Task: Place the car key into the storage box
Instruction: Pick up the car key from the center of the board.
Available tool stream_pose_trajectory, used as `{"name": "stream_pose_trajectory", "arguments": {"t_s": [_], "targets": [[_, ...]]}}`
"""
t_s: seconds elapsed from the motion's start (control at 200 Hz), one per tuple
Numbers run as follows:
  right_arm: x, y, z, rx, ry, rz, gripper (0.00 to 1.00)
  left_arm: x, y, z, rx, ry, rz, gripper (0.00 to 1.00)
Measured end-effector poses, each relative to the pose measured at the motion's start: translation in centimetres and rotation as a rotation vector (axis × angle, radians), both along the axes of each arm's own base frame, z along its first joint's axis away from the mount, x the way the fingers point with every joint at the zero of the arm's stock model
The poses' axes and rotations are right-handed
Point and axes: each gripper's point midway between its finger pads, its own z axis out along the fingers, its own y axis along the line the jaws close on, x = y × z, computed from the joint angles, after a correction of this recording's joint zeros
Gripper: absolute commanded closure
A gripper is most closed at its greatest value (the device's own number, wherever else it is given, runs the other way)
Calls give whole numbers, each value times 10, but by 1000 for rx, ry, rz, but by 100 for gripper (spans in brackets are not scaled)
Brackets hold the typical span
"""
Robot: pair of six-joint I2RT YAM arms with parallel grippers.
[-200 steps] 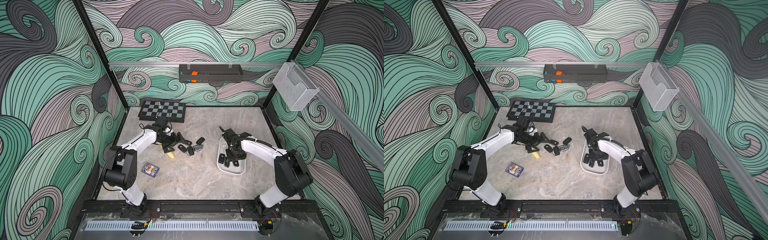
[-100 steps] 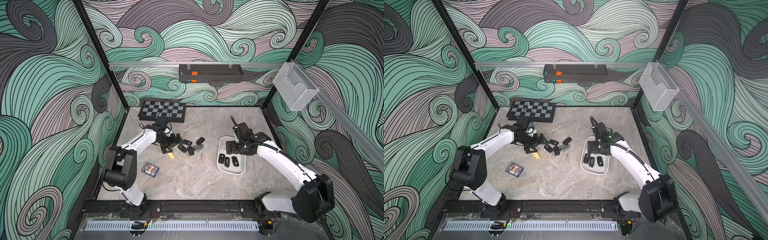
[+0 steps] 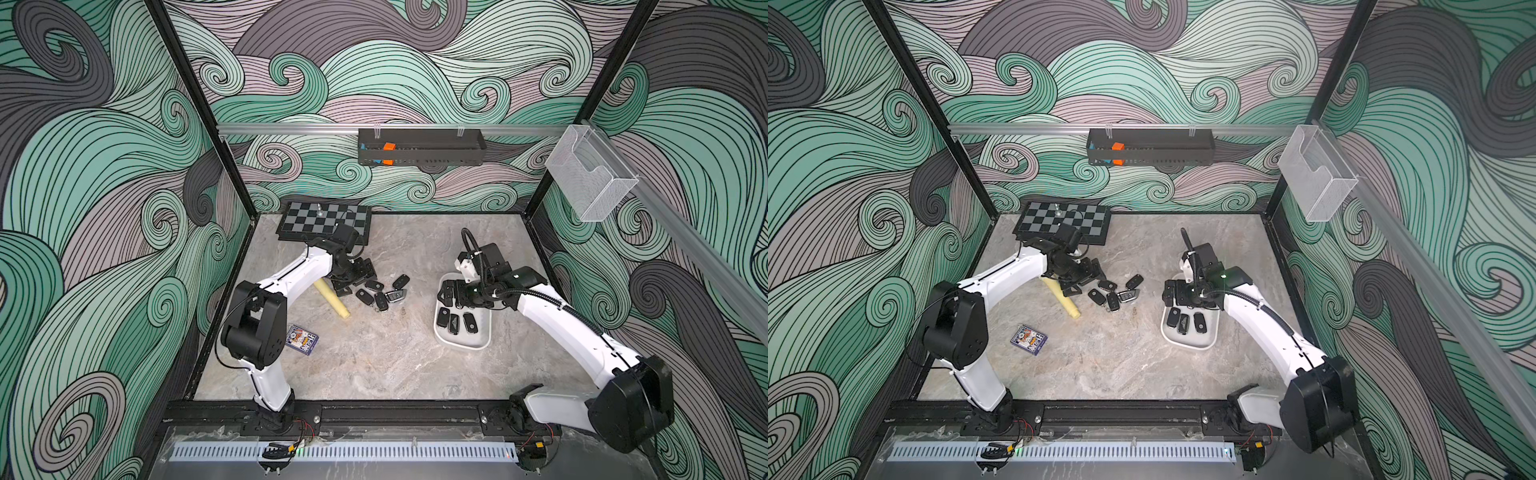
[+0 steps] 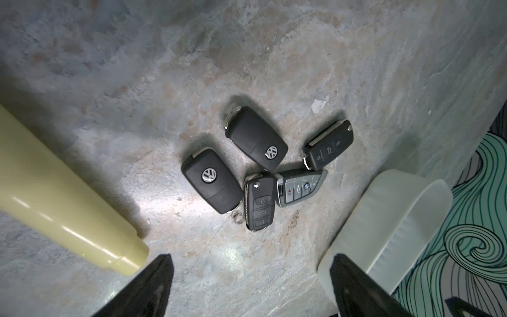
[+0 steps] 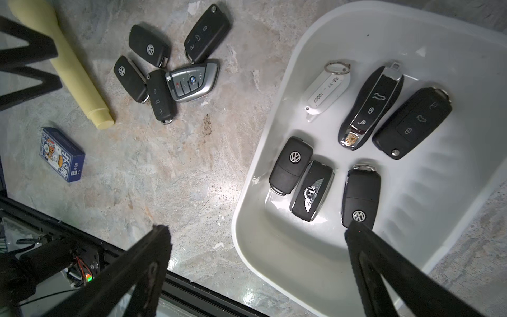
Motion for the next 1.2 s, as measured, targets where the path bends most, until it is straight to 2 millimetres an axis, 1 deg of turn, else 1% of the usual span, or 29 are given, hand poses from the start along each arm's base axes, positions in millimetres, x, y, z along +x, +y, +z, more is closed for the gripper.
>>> {"name": "stream_pose_trajectory", "arguments": {"t_s": [0.13, 0.285, 0.4, 0.51, 0.615, 0.77, 0.826, 0.941, 0.996, 1.096, 1.201], "targets": [[-11, 5, -7, 45, 18, 27, 1, 12, -14, -12, 49, 15, 44, 12], [-23, 10, -14, 102, 25, 32, 1, 33, -21, -22, 110, 26, 102, 14], [-23, 16, -9, 143, 9, 42, 1, 50, -22, -27, 138, 33, 155, 15], [-21, 18, -2, 162, -22, 49, 1, 58, -22, -33, 162, 48, 199, 15], [-20, 19, 2, 167, -41, 57, 1, 60, -22, -40, 190, 66, 225, 15], [-19, 19, 0, 161, -43, 67, 1, 57, -23, -49, 216, 98, 250, 16], [-17, 19, -2, 157, -39, 71, 1, 56, -23, -52, 218, 108, 259, 19], [-16, 19, -9, 144, -21, 78, 1, 57, -25, -60, 226, 128, 273, 29], [-16, 19, -10, 141, -18, 79, 1, 58, -26, -66, 228, 137, 281, 32], [-15, 19, -11, 136, -20, 81, 1, 56, -26, -74, 235, 158, 294, 35], [-14, 18, -11, 133, -22, 84, 1, 54, -28, -78, 233, 171, 302, 37]]}}
